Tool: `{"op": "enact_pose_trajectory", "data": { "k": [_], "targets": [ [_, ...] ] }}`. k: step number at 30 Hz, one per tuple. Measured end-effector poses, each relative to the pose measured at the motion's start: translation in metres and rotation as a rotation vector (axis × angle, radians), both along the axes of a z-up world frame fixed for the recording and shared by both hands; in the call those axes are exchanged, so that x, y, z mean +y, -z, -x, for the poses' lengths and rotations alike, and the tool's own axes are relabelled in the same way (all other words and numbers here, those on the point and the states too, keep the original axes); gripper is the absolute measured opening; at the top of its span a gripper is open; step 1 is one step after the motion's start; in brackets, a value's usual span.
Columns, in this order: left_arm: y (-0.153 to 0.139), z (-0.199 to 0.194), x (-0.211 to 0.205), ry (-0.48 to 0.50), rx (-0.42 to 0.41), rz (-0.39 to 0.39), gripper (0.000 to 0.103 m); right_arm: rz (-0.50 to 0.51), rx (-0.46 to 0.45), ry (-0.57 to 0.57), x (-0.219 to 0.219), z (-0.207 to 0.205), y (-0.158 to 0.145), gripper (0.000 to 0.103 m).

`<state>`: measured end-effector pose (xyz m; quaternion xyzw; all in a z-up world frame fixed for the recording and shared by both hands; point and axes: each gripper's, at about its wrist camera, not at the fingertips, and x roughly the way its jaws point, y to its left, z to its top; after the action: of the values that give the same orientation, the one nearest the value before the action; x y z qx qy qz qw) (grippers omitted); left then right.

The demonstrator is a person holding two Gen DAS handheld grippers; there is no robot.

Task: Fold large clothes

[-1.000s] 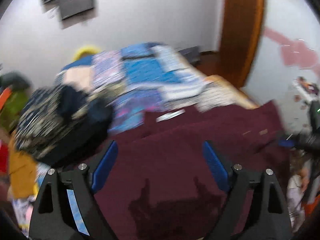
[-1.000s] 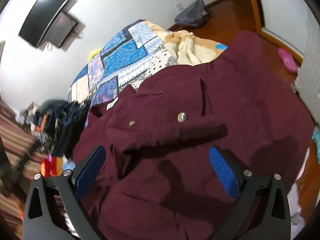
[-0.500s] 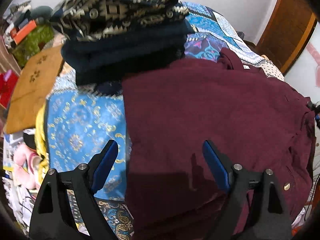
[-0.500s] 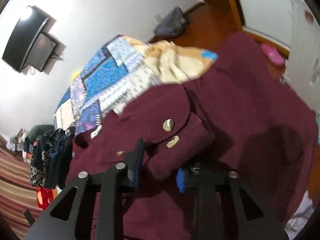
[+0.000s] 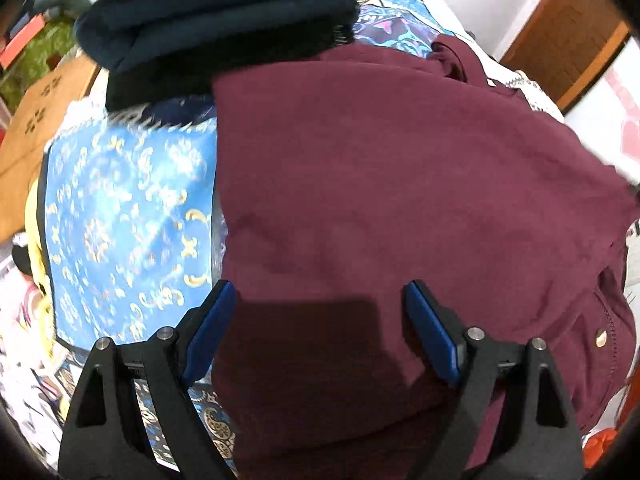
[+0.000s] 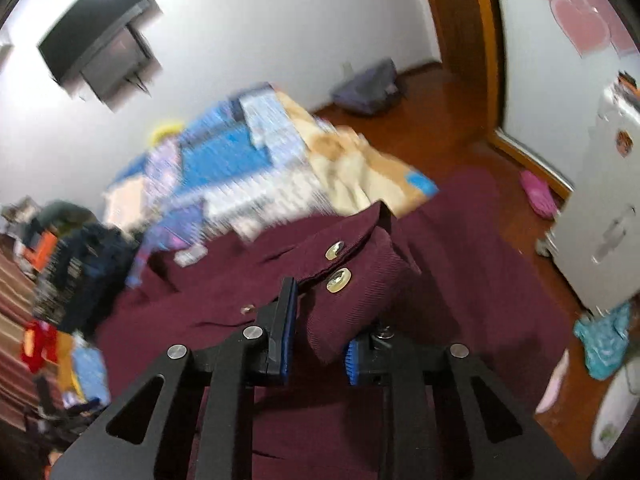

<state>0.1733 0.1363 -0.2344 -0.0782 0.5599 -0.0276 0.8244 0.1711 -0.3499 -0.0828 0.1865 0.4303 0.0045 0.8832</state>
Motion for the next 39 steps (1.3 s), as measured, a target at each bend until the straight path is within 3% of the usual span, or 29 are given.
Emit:
{"op": "enact_pose_trajectory", "data": {
  "k": [3, 4, 6, 10, 13, 17, 23, 30, 39],
  "targets": [
    [-0.003, 0.003, 0.003, -0.028, -0.007, -0.015, 0.086, -0.009, 0.103, 0.015, -0.011, 0.001, 0.033, 0.025],
    [-0.005, 0.003, 0.003, -0.035, -0.013, -0.027, 0.086, -0.022, 0.136, 0.017, -0.017, 0.003, 0.044, 0.031],
    [-0.014, 0.002, 0.002, -0.043, -0.029, -0.037, 0.086, -0.062, 0.156, 0.018, -0.024, 0.007, 0.049, 0.033],
    [-0.042, -0.003, -0.008, -0.042, -0.094, -0.042, 0.086, -0.078, 0.14, 0.025, -0.038, 0.016, 0.037, 0.051],
    [-0.065, -0.01, -0.02, -0.028, -0.148, -0.046, 0.086, -0.026, 0.092, 0.055, -0.051, 0.024, 0.019, 0.052],
    [-0.097, -0.025, -0.051, 0.014, -0.228, -0.047, 0.086, -0.041, 0.049, 0.113, -0.078, 0.032, 0.006, 0.053],
    [-0.127, -0.049, -0.105, 0.094, -0.297, -0.01, 0.086, -0.048, 0.022, 0.264, -0.134, 0.053, 0.006, 0.061],
    [-0.12, -0.062, -0.159, 0.182, -0.284, 0.017, 0.086, -0.181, 0.106, 0.404, -0.182, 0.068, 0.052, 0.061],
    [-0.099, -0.062, -0.181, 0.186, -0.217, 0.087, 0.086, -0.386, 0.193, 0.404, -0.197, 0.061, 0.115, 0.061]
  ]
}}
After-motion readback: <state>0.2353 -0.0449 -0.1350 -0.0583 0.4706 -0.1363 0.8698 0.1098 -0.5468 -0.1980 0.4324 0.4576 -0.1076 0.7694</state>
